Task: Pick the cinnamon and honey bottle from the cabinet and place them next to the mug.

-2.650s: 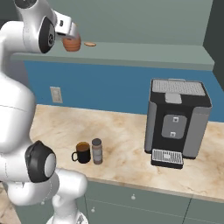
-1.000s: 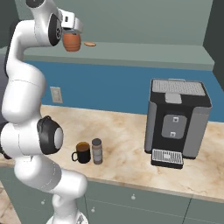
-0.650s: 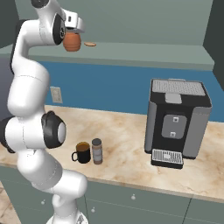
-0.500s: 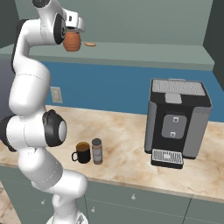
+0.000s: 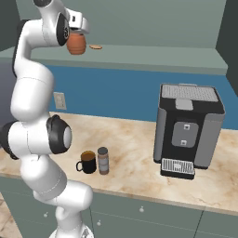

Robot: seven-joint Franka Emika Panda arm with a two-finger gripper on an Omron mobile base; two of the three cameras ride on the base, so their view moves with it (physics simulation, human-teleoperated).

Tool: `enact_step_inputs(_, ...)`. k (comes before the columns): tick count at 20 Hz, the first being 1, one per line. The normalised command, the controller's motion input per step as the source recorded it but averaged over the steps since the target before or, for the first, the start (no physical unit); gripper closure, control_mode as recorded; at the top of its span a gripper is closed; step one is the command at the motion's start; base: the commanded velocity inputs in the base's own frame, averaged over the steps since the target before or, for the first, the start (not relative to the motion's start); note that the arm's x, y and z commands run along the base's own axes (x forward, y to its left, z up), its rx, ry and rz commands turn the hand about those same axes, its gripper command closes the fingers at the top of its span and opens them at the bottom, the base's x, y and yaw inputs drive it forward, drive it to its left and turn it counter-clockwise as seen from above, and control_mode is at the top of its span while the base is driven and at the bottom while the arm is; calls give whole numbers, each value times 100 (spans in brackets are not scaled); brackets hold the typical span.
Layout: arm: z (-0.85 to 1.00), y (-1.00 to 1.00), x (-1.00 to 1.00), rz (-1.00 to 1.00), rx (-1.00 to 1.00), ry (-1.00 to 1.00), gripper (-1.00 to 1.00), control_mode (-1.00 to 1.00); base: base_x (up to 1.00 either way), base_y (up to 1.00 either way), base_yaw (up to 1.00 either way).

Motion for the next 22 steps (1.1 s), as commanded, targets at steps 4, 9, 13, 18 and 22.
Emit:
enact_step_inputs(4,0,7,1,0,0,0,-100,-100,0,0,0)
enact_step_inputs(9,-6,0,9,0,0,0,-100,-100,0,0,0)
enact_step_inputs(13,-2,0,19,0,0,0,-100,-100,0,0,0)
enact_step_inputs(18,0,0,13,0,0,0,-100,-100,0,0,0)
enact_step_inputs(22,0,0,10,0,0,0,-100,-100,0,0,0)
